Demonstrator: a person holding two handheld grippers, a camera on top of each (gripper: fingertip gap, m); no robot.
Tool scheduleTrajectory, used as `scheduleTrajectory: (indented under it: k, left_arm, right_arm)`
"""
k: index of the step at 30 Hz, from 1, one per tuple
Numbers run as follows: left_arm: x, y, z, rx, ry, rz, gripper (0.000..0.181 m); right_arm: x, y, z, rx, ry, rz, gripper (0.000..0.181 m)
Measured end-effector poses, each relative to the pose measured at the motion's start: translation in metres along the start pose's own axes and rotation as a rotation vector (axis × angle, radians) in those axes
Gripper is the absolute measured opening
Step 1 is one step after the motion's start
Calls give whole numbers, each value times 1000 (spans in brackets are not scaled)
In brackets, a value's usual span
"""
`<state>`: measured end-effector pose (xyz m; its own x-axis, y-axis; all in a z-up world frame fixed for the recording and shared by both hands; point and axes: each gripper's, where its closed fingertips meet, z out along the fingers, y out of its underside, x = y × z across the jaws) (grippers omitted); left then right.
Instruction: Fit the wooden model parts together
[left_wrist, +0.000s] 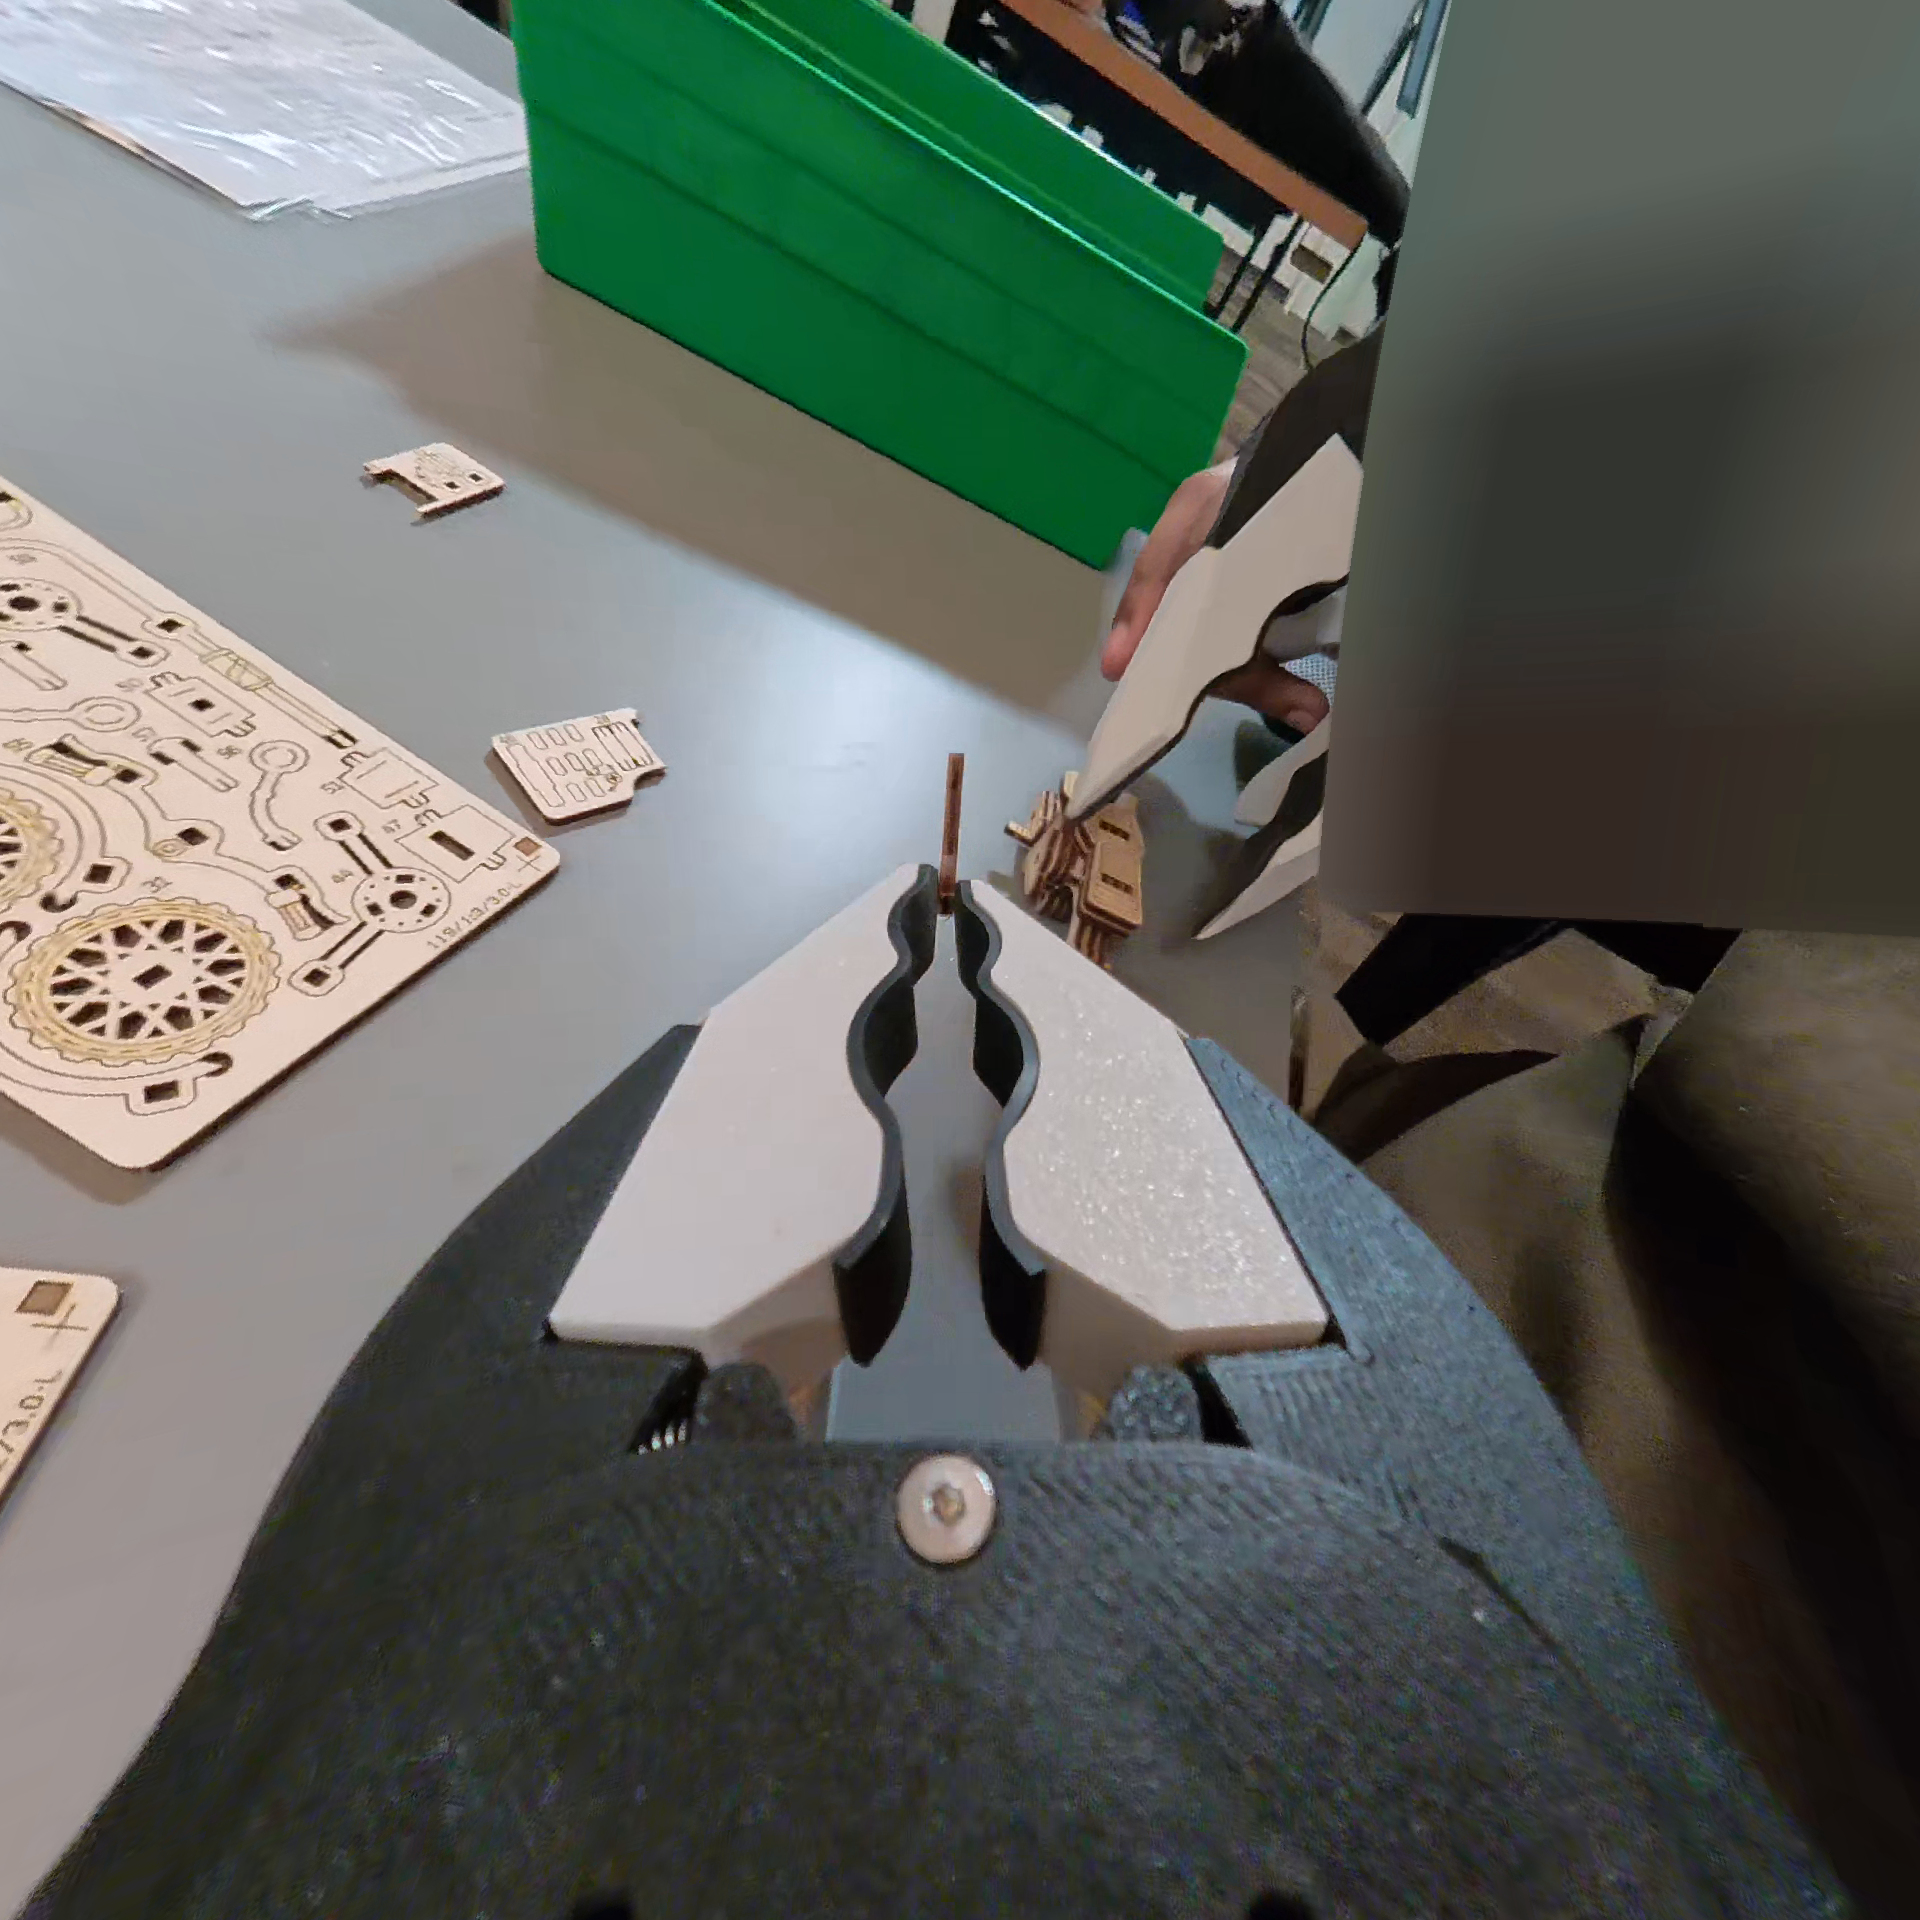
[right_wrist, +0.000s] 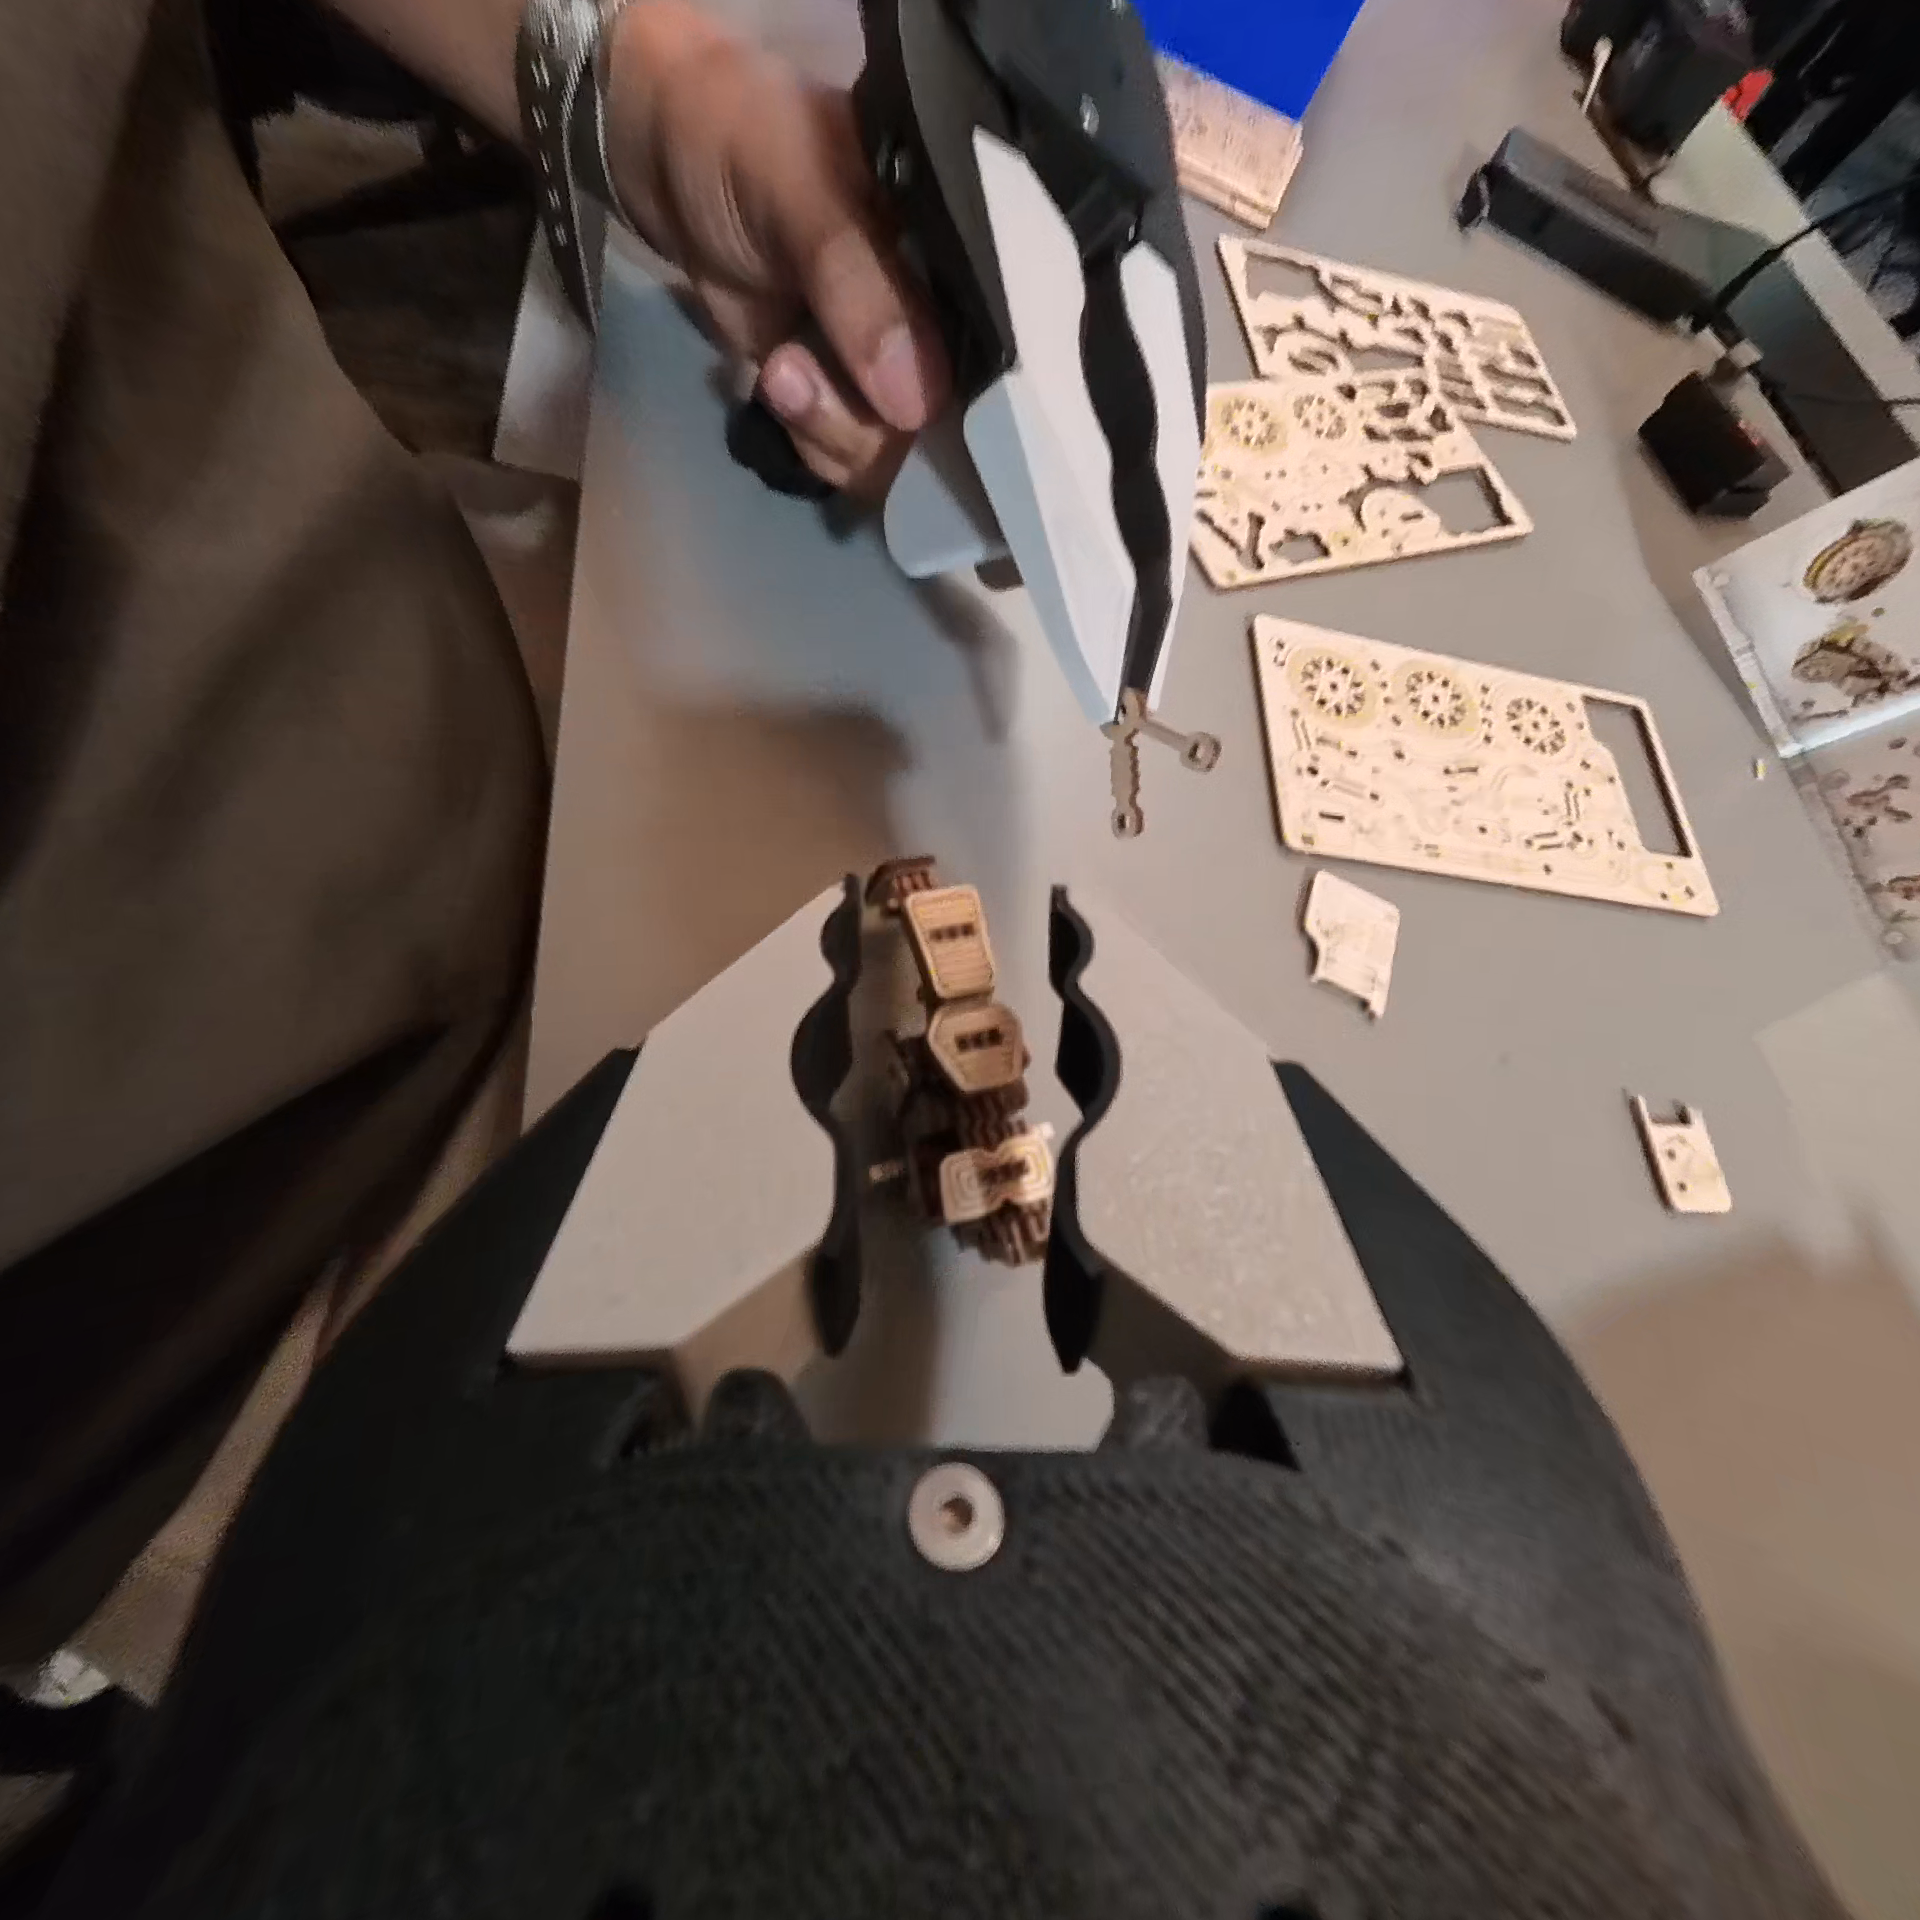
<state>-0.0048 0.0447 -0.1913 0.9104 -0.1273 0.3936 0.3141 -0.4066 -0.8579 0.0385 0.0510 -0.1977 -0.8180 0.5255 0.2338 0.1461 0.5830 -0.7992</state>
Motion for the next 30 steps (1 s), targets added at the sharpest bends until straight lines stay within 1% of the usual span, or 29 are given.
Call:
scheduleTrajectory:
  k: [2,5,10,13,15,16,21,24,30]
  left_arm:
    - [4,1,1,2,15,-12,1]
    - [4,2,2,-6,27,-23,1]
    - [4,2,2,-7,48,-45,1]
    - [6,3,3,-12,67,-48,1]
    - [7,3,3,-16,74,-47,1]
    - [7,3,3,-17,75,-45,1]
    - [10,3,3,-18,97,-40,1]
    - [8,3,3,-13,101,-61,1]
    - [13,4,2,-24,161,-101,1]
  right_arm:
    - [0,10,0,-59,33,-27,34]
    - [1,15,2,-89,54,-59,32]
    - [1,26,9,-144,17,-59,33]
    - [-1,31,11,-153,-18,-33,30]
    - [-1,30,10,-141,-28,-17,25]
    - [-1,29,10,-132,-31,-10,20]
    - [0,24,9,-98,-28,7,19]
    - [-1,16,8,-53,-34,29,19]
    - [-1,1,9,34,-69,141,18]
